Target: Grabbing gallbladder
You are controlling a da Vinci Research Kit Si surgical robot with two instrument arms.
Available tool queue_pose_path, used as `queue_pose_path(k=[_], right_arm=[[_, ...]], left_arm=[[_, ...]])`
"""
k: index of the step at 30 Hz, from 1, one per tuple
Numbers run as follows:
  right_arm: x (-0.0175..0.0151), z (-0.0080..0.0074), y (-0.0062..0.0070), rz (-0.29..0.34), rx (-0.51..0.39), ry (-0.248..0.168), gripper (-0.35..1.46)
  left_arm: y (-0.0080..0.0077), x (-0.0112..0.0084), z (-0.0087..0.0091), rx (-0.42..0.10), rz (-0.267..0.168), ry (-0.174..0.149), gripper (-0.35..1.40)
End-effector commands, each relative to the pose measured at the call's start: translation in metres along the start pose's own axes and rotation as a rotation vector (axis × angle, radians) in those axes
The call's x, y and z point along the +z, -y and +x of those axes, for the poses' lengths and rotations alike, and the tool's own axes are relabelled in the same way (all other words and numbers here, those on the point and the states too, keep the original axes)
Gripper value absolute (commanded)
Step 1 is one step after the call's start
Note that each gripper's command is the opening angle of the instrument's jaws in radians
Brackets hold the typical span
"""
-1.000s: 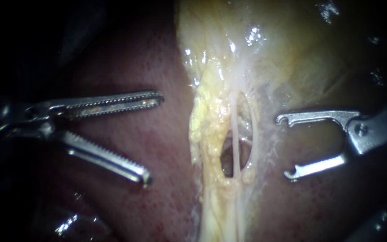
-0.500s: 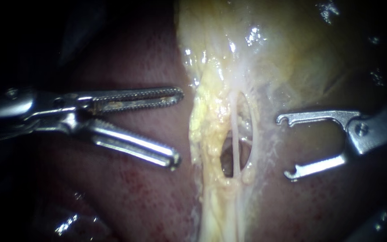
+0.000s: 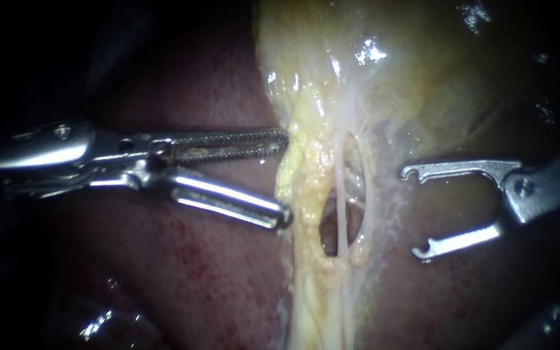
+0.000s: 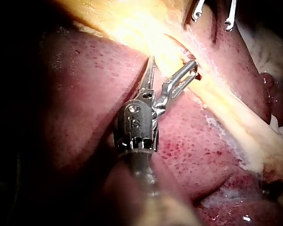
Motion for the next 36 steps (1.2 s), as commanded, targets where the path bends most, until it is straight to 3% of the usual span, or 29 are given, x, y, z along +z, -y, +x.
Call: queue_pose_path(k=[1, 10, 17, 27, 28, 30, 36], right_arm=[[0.0, 0.0, 0.0, 0.0, 0.001, 0.001, 0.59], [0.0, 0.0, 0.0, 0.0, 0.001, 0.001, 0.59], [0.0, 0.0, 0.0, 0.0, 0.001, 0.0, 0.59], [0.0, 0.0, 0.0, 0.0, 0.001, 0.0, 0.59], [0.0, 0.0, 0.0, 0.0, 0.001, 0.0, 0.59], [0.0, 0.0, 0.0, 0.0, 0.001, 0.0, 0.59], [0.0, 0.0, 0.0, 0.0, 0.001, 0.001, 0.59]], left_arm=[[-0.0001, 0.0001, 0.0, 0.0, -0.001, 0.0, 0.54], [-0.0004, 0.0009, -0.0003, -0.021, -0.017, 0.0, 0.51], [-0.0004, 0.0011, -0.0007, -0.09, -0.038, 0.007, 0.22], [-0.0003, 0.0008, -0.0008, -0.165, -0.078, 0.016, -0.03], [-0.0003, 0.0008, -0.0008, -0.166, -0.081, 0.014, -0.08], [-0.0003, 0.0006, -0.0008, -0.173, -0.086, 0.015, -0.35], [-0.0002, 0.0002, -0.0006, -0.182, -0.101, 0.001, -0.35]])
